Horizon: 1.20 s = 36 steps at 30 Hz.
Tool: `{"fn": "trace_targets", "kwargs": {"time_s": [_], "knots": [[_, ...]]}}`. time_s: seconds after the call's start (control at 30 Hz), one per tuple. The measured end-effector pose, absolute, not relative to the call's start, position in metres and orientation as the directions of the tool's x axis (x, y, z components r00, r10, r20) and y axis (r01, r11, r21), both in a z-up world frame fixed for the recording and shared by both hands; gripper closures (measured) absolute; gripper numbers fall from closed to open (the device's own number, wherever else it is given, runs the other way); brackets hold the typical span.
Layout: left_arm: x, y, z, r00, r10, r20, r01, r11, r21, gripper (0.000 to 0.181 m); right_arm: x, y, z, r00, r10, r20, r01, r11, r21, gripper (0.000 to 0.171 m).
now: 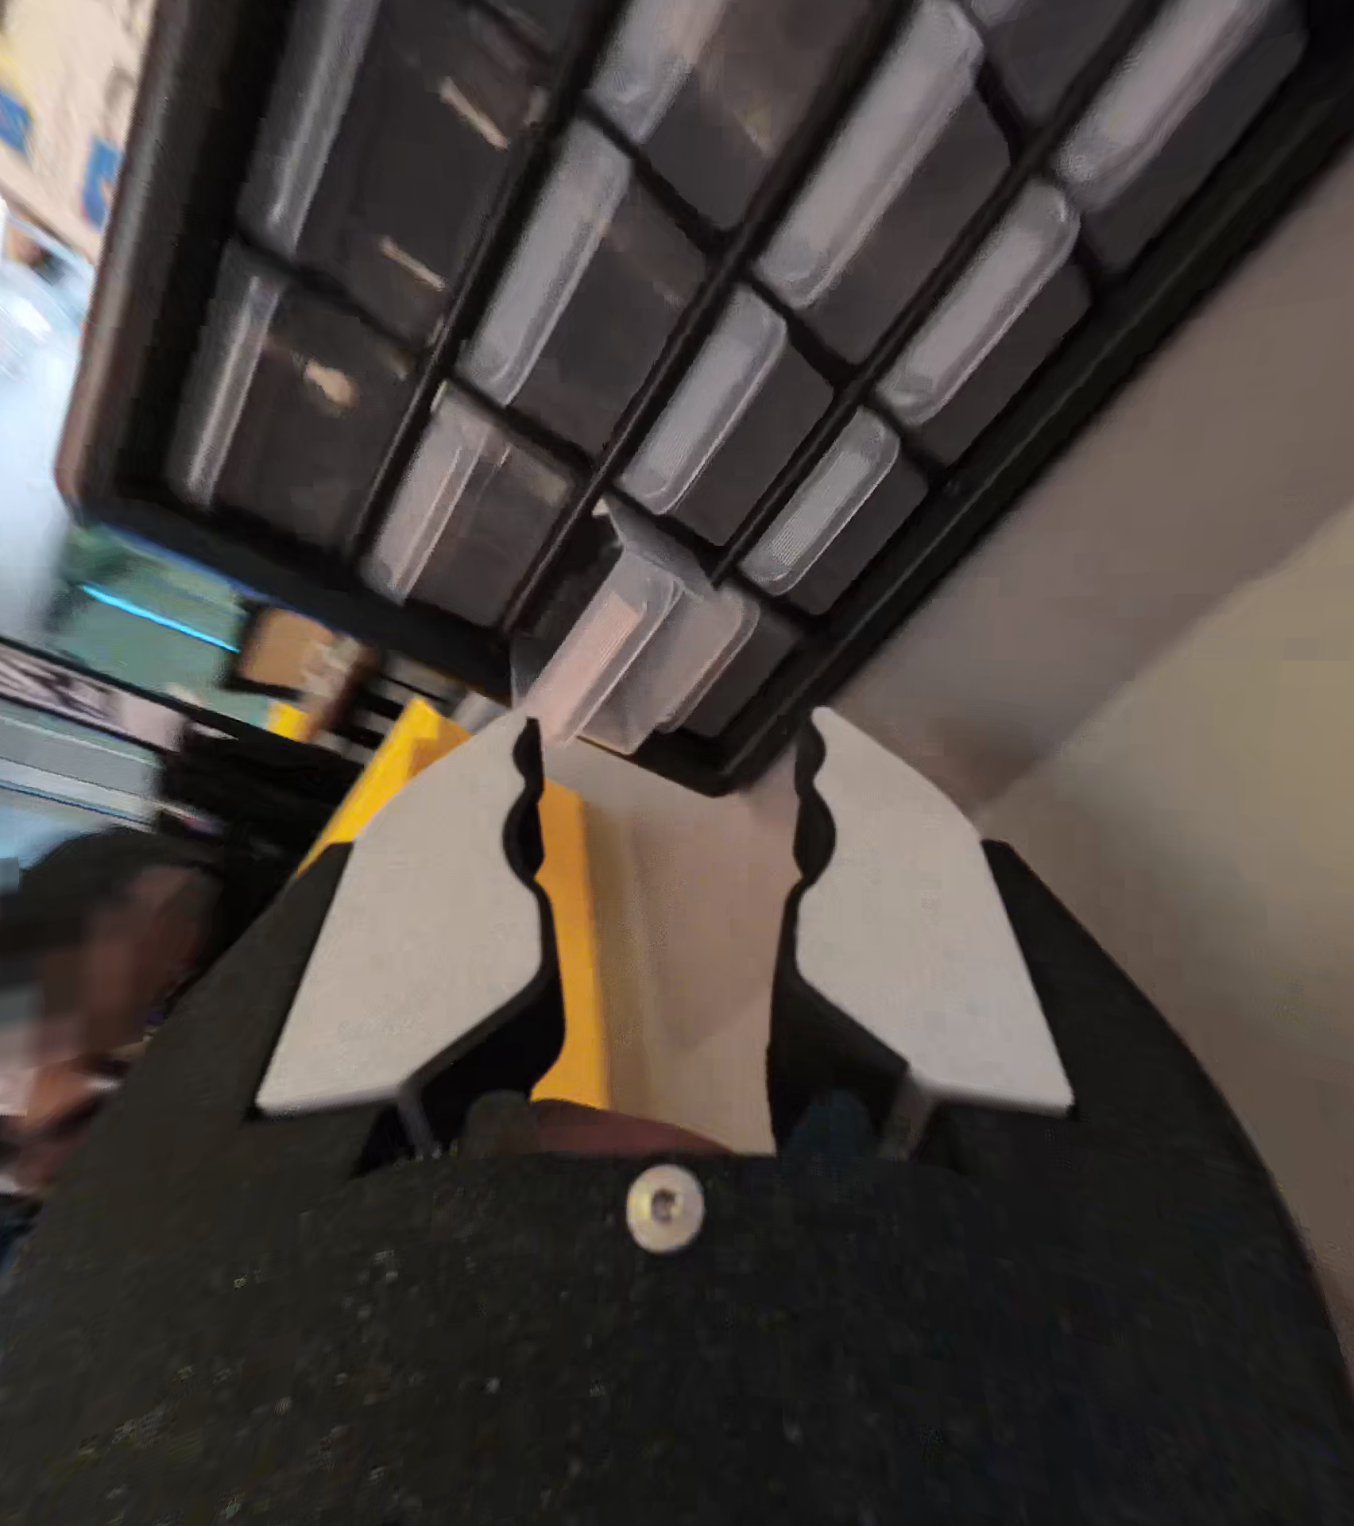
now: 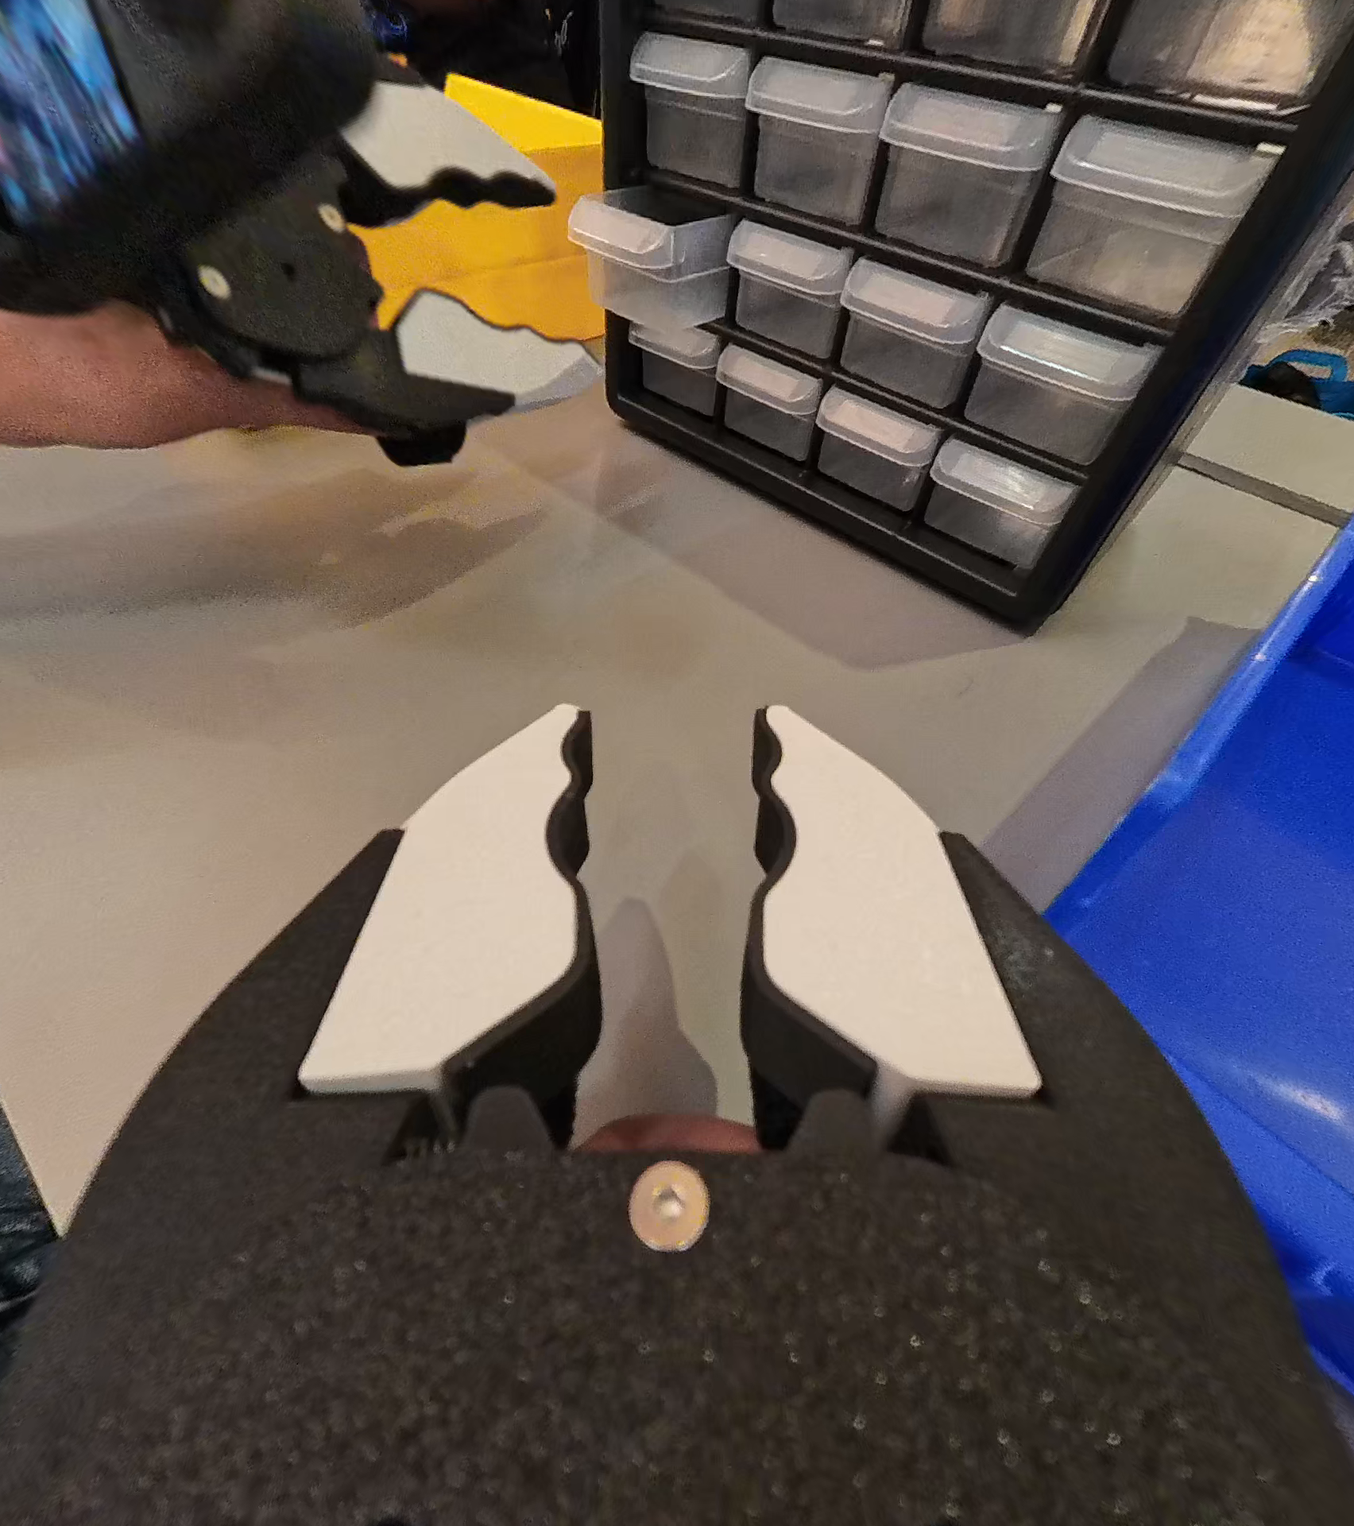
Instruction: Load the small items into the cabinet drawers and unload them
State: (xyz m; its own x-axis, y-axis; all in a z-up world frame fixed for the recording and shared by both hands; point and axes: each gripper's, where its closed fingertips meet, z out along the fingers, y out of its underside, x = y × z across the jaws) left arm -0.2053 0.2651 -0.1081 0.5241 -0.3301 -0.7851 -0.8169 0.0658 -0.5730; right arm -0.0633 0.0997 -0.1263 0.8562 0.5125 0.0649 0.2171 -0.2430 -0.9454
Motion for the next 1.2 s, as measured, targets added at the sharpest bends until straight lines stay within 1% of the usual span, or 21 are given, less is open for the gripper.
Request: {"fn": "trace_targets", "kwargs": {"time_s": [0.07, 0.13, 0.2, 0.27, 0.3, 0.33, 0.4, 0.43, 0.47, 0.5, 0.63, 0.77, 0.8, 0.83, 0.87, 0.9, 0.93, 0.97, 1.0, 1.1, 1.2], "knots": [[-0.205, 0.262, -0.107, 0.680, -0.401, -0.614, -0.678, -0.025, -0.735, 0.117, -0.064, 0.100, -0.127, 0.855, 0.514, 0.067, 0.222, -0.246, -0.944, 0.134], [-0.205, 0.268, -0.110, 0.792, -0.440, -0.424, -0.528, -0.146, -0.836, 0.111, -0.065, 0.100, -0.128, 0.853, 0.516, 0.071, 0.228, -0.248, -0.941, 0.134], [-0.208, 0.281, -0.111, 0.856, -0.427, -0.293, -0.418, -0.237, -0.877, 0.107, -0.065, 0.100, -0.128, 0.853, 0.516, 0.076, 0.232, -0.246, -0.941, 0.134], [-0.210, 0.296, -0.107, 0.898, -0.380, -0.223, -0.335, -0.260, -0.906, 0.110, -0.065, 0.099, -0.127, 0.853, 0.516, 0.076, 0.230, -0.241, -0.943, 0.134], [-0.210, 0.302, -0.108, 0.912, -0.361, -0.196, -0.306, -0.278, -0.910, 0.109, -0.065, 0.099, -0.127, 0.853, 0.517, 0.073, 0.228, -0.243, -0.943, 0.134], [-0.209, 0.309, -0.111, 0.920, -0.350, -0.174, -0.289, -0.308, -0.906, 0.105, -0.064, 0.099, -0.127, 0.853, 0.517, 0.070, 0.225, -0.244, -0.943, 0.134], [-0.201, 0.316, -0.118, 0.922, -0.365, -0.129, -0.267, -0.358, -0.895, 0.104, -0.064, 0.099, -0.127, 0.854, 0.517, 0.062, 0.218, -0.246, -0.945, 0.134], [-0.200, 0.318, -0.117, 0.927, -0.356, -0.116, -0.251, -0.362, -0.897, 0.105, -0.063, 0.099, -0.127, 0.854, 0.517, 0.058, 0.214, -0.248, -0.945, 0.134], [-0.201, 0.318, -0.116, 0.931, -0.345, -0.117, -0.246, -0.357, -0.901, 0.112, -0.063, 0.099, -0.127, 0.854, 0.517, 0.054, 0.211, -0.249, -0.945, 0.134], [-0.200, 0.315, -0.115, 0.926, -0.358, -0.121, -0.251, -0.343, -0.905, 0.114, -0.063, 0.099, -0.127, 0.855, 0.517, 0.051, 0.208, -0.251, -0.945, 0.134], [-0.208, 0.294, -0.117, 0.921, -0.369, -0.123, -0.258, -0.342, -0.904, 0.114, -0.063, 0.099, -0.127, 0.854, 0.518, 0.050, 0.208, -0.253, -0.945, 0.134], [-0.210, 0.275, -0.118, 0.908, -0.402, -0.120, -0.270, -0.339, -0.901, 0.114, -0.064, 0.101, -0.131, 0.858, 0.506, 0.087, 0.250, -0.264, -0.932, 0.134], [-0.207, 0.270, -0.121, 0.895, -0.431, -0.111, -0.279, -0.349, -0.895, 0.111, -0.065, 0.102, -0.132, 0.860, 0.497, 0.113, 0.272, -0.261, -0.926, 0.134], [-0.204, 0.266, -0.124, 0.884, -0.455, -0.105, -0.294, -0.367, -0.883, 0.099, -0.068, 0.104, -0.131, 0.863, 0.487, 0.136, 0.289, -0.255, -0.923, 0.133], [-0.207, 0.263, -0.126, 0.884, -0.454, -0.112, -0.308, -0.384, -0.871, 0.093, -0.074, 0.106, -0.129, 0.859, 0.490, 0.149, 0.301, -0.248, -0.921, 0.131], [-0.212, 0.259, -0.124, 0.884, -0.452, -0.121, -0.317, -0.386, -0.866, 0.095, -0.083, 0.108, -0.128, 0.850, 0.503, 0.158, 0.317, -0.247, -0.916, 0.129], [-0.216, 0.252, -0.121, 0.880, -0.460, -0.119, -0.316, -0.379, -0.870, 0.097, -0.092, 0.112, -0.128, 0.843, 0.514, 0.162, 0.330, -0.256, -0.909, 0.123], [-0.223, 0.243, -0.118, 0.877, -0.470, -0.105, -0.305, -0.374, -0.876, 0.096, -0.103, 0.118, -0.127, 0.838, 0.524, 0.154, 0.333, -0.268, -0.904, 0.111], [-0.231, 0.232, -0.113, 0.876, -0.476, -0.083, -0.283, -0.367, -0.886, 0.098, -0.115, 0.124, -0.125, 0.834, 0.535, 0.135, 0.324, -0.275, -0.905, 0.103], [-0.260, 0.190, -0.105, 0.871, -0.492, 0.005, -0.204, -0.372, -0.906, 0.100, -0.149, 0.156, -0.116, 0.837, 0.539, 0.093, 0.275, -0.268, -0.923, 0.089], [-0.294, 0.148, -0.107, 0.885, -0.459, 0.073, -0.120, -0.378, -0.918, 0.107, -0.182, 0.202, -0.116, 0.843, 0.536, 0.041, 0.237, -0.301, -0.924, 0.075]]}}
